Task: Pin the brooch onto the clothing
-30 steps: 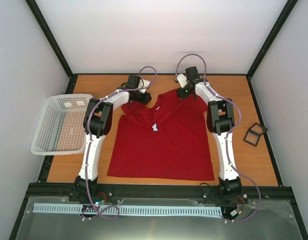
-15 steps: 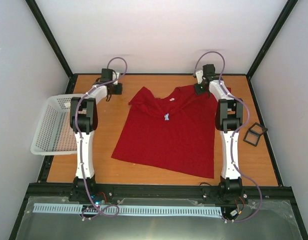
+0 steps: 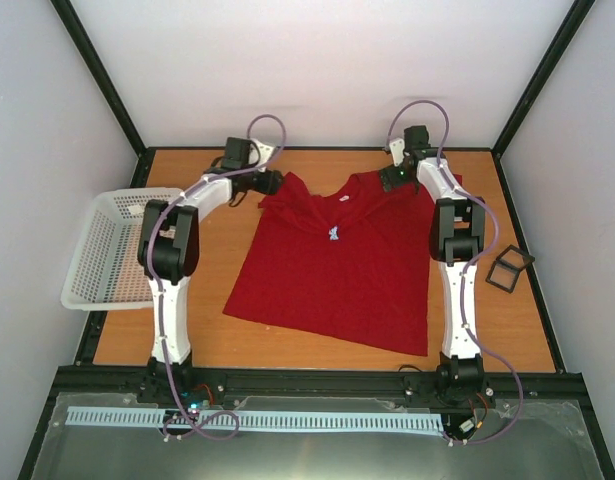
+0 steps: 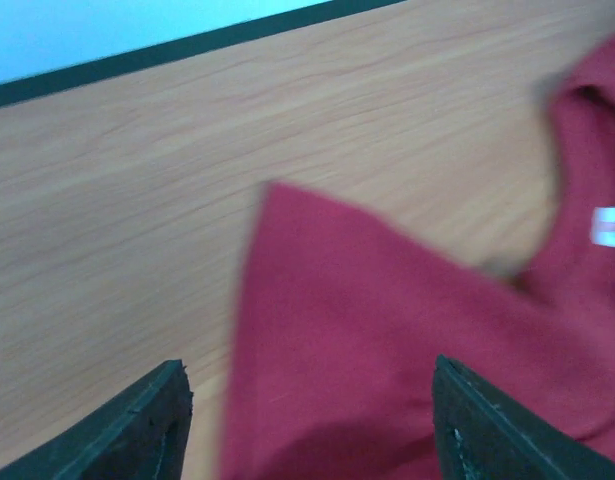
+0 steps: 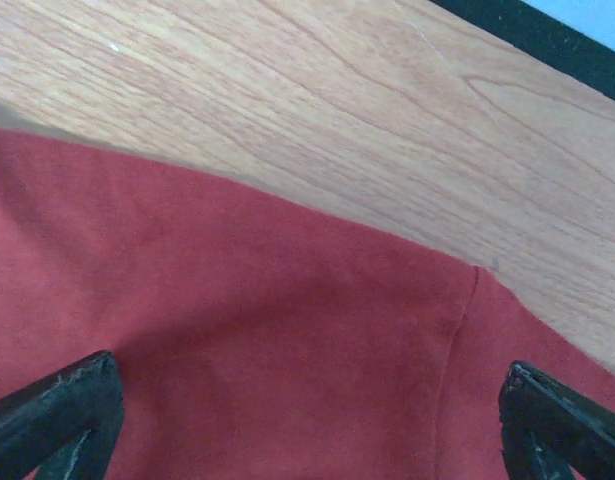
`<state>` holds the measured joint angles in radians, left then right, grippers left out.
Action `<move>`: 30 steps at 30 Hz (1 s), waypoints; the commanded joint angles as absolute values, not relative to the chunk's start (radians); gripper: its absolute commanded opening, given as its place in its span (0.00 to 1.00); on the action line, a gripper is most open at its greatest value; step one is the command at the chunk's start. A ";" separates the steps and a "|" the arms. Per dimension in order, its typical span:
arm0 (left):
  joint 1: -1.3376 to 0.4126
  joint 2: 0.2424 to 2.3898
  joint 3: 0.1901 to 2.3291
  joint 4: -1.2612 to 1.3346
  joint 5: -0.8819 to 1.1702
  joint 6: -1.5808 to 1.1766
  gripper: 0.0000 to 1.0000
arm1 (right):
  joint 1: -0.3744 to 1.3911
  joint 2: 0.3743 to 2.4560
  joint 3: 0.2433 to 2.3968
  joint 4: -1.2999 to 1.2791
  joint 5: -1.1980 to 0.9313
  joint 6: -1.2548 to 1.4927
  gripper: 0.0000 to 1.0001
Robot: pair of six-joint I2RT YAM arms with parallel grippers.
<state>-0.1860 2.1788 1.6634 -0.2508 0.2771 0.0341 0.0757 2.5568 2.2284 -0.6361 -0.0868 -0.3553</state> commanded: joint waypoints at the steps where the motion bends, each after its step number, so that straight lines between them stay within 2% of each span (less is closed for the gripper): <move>1: -0.225 2.218 1.738 -0.213 0.303 0.133 0.67 | 0.090 2.451 2.214 -0.662 -0.119 -0.365 1.00; 6: -0.236 2.404 2.032 -0.329 0.233 0.215 0.70 | 0.092 2.394 2.122 -0.653 -0.126 -0.347 1.00; 9: -0.277 2.489 2.127 -0.350 0.168 0.295 0.75 | 0.092 2.362 2.067 -0.622 -0.119 -0.336 1.00; 15: -0.311 2.585 2.187 -0.364 0.075 0.348 0.78 | 0.088 2.332 2.006 -0.601 -0.097 -0.335 1.00; 21: -0.334 2.643 2.214 -0.417 0.074 0.407 0.75 | 0.063 2.317 1.970 -0.583 -0.052 -0.257 1.00; 25: -0.337 2.684 2.229 -0.473 0.021 0.420 0.50 | 0.026 2.344 2.015 -0.625 -0.024 -0.201 1.00; 27: -0.334 2.695 2.223 -0.486 -0.042 0.432 0.30 | 0.018 2.345 2.008 -0.613 0.010 -0.212 1.00; 30: -0.312 2.681 2.212 -0.480 -0.068 0.415 0.08 | 0.002 2.367 2.026 -0.607 0.023 -0.219 1.00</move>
